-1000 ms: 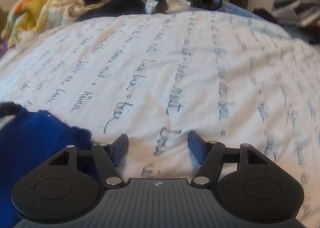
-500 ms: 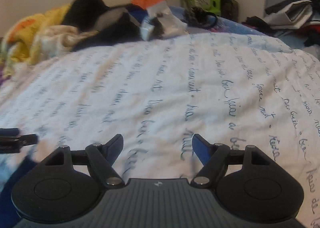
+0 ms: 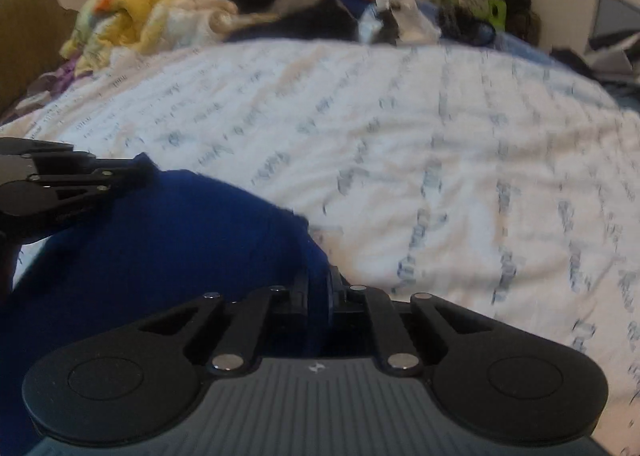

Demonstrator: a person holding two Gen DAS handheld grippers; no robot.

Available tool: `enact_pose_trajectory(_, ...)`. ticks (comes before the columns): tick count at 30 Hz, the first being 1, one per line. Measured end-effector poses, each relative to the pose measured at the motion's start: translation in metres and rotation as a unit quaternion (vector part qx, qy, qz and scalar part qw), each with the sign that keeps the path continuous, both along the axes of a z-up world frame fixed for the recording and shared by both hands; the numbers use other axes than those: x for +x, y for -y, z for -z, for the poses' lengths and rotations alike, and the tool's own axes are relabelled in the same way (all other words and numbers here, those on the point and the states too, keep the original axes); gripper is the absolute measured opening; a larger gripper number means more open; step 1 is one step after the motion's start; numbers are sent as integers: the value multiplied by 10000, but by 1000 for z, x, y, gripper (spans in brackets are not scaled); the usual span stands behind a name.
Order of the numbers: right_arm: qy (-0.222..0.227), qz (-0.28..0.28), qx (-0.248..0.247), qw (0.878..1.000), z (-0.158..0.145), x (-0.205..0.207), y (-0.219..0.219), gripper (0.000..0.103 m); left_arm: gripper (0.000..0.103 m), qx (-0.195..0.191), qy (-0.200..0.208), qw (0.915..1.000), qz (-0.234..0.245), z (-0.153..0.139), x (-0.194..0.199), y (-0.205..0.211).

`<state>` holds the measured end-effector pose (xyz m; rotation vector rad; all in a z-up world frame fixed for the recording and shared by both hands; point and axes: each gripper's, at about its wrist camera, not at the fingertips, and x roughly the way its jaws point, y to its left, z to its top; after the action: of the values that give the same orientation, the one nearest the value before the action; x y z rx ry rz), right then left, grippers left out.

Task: Fold small clothes

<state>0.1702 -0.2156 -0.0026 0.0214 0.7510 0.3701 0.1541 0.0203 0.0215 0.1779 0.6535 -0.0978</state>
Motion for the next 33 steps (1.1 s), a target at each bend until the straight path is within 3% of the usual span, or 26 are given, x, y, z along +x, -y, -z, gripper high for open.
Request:
enact_pose_trajectory(2, 101, 195, 407, 9989, -21, -17, 14, 25, 32, -632, 173, 9978, -42, -21, -27, -15)
enact_pose_trajectory(3, 356, 238, 720, 9965, -32, -30, 21, 25, 42, -1045, 265, 9941, 74, -32, -44, -18)
enact_pose_trajectory(5, 706, 60, 1181, 9905, -52, -48, 24, 30, 68, -1716, 241, 9836, 495, -45, -67, -10)
enact_pose_trajectory(6, 631, -117, 1282, 9897, -57, -49, 18, 35, 86, -1878, 116, 9793, 743, -45, -73, -2)
enact_pose_trajectory(7, 484, -280, 1284, 9901, -57, -45, 8, 52, 89, -1946, -88, 9757, 1005, -40, -74, 11)
enact_pose_trajectory(8, 393, -380, 1150, 9919, -53, -40, -4, 67, 86, -1906, -364, 9740, 1170, -31, -71, 21)
enact_pose_trajectory(9, 338, -410, 869, 9948, -45, -35, -17, 70, 84, -1762, -670, 9747, 1197, -18, -66, 29)
enact_pose_trajectory(10, 185, -350, 438, 9983, -31, -26, -28, 70, 82, -1544, -669, 9784, 1202, -4, -65, 34)
enact_pose_trajectory(11, -122, -186, -18, 9998, -11, -15, -31, 73, 83, -1303, -339, 9816, 1356, 0, -71, 36)
enact_pose_trajectory(12, 353, -213, 243, 9989, 5, -17, -22, 76, 83, -1102, -232, 9822, 1502, 3, -75, 38)
enact_pose_trajectory(13, 451, -272, 356, 9980, 15, -14, -18, 78, 82, -1007, -234, 9835, 1482, 0, -79, 38)
enact_pose_trajectory(16, 150, 138, 242, 9995, 9, -20, -21, 79, 85, -996, -173, 9851, 1393, -17, -106, 31)
enact_pose_trajectory(19, 672, 55, 660, 9955, 0, -64, -10, 79, 91, -1333, -73, 9813, 1388, -27, -145, 7)
enact_pose_trajectory(23, 439, -470, 1518, 9863, 21, -103, -7, 79, 91, -2032, -553, 9630, 1679, -15, -173, -1)
enact_pose_trajectory(25, 43, -750, 1524, 9855, 48, -97, -21, 79, 88, -1735, -767, 9663, 1738, 4, -172, 6)
enact_pose_trajectory(26, -62, -787, 1234, 9892, 66, -89, -28, 79, 86, -1447, -507, 9713, 1817, 7, -178, 7)
enact_pose_trajectory(27, 334, -865, 1078, 9898, 74, -91, -28, 79, 84, -1265, -489, 9736, 1836, 6, -182, 8)
enact_pose_trajectory(28, 307, -876, 1019, 9905, 77, -87, -29, 78, 84, -1168, -506, 9762, 1756, 2, -186, 7)
enact_pose_trajectory(30, -2, -523, 1004, 9936, 65, -84, -30, 78, 88, -1288, -505, 9772, 1613, -9, -195, 0)
enact_pose_trajectory(31, 31, -428, 1071, 9933, 59, -88, -28, 79, 95, -1447, -501, 9771, 1477, -12, -198, -7)
enact_pose_trajectory(33, 120, -352, 1320, 9905, 56, -94, -17, 79, 98, -1845, -554, 9751, 1100, -12, -201, -22)
